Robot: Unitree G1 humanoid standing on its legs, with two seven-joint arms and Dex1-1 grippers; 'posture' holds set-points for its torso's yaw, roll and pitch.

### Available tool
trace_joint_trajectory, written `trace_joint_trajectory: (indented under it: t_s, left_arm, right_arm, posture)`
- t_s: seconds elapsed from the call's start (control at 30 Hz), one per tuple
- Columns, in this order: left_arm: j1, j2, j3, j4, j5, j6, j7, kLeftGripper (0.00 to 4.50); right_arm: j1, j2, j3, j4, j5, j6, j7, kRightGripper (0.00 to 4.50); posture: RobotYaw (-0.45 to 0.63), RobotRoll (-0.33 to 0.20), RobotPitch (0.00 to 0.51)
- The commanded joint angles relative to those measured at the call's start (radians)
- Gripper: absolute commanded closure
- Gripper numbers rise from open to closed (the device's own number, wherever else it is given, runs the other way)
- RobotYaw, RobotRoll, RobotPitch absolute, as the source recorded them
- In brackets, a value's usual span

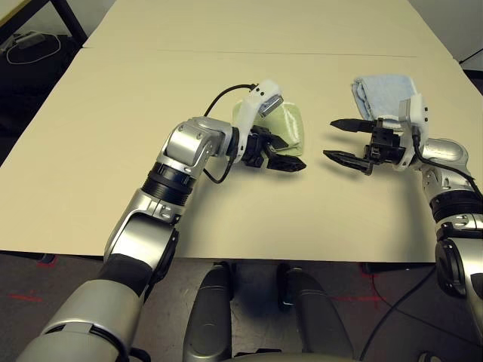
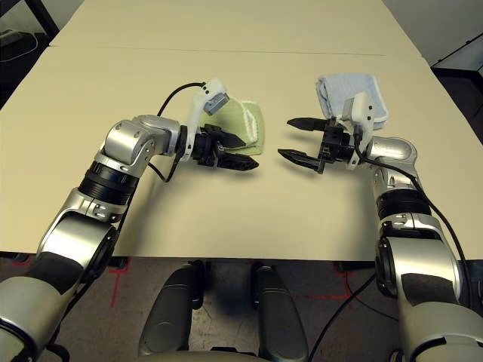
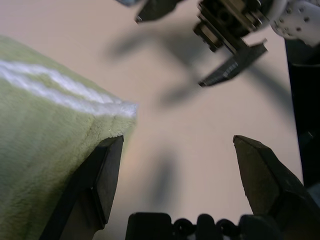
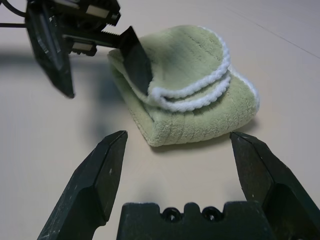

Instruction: Fold the towel and set it aside.

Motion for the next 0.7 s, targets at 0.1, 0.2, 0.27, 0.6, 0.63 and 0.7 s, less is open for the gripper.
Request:
trace_joint_trajectory:
  t_s: [0.1,0.2,0.27,0.6,0.63,0.7]
  left_arm:
    - [-0.038,0.043,0.048,-0.08,-0.079,0.069,-0.06,0.04]
    - [-0.05,0.084,0.079,-0.134,-0.143,0.15,-0.093,0.04]
    - [-0.064,0.115,0.097,-0.155,-0.175,0.184,-0.108,0.04]
    - [0.052,0.213,0.13,-0.196,-0.129,0.015,-0.03,0.04]
    - [0.083,0.22,0.125,-0.194,-0.096,-0.064,-0.011,0.04]
    - [0.144,0.234,0.134,-0.192,-0.052,-0.174,0.027,0.04]
  right_arm:
    - [-0.017,-0.002,-0.004,0.025,0.003,0.004,-0.001,0.0]
    - [-0.038,0.002,-0.009,0.042,0.009,0.015,-0.002,0.0]
    - [-0.055,0.009,-0.016,0.051,0.015,0.03,-0.011,0.0]
    - [-0.095,0.038,-0.019,0.063,0.02,0.077,-0.039,0.0]
    - [-0.097,0.039,-0.02,0.062,0.021,0.085,-0.044,0.0]
    - [-0.099,0.039,-0.021,0.06,0.024,0.109,-0.049,0.0]
  posture:
    - [0.16,0.0,0.195]
    - [0.16,0.0,0.195]
    - [0.17,0.0,0.196]
    - [0.17,0.0,0.189]
    - [0.17,0.0,0.189]
    - [0.17,0.0,0.189]
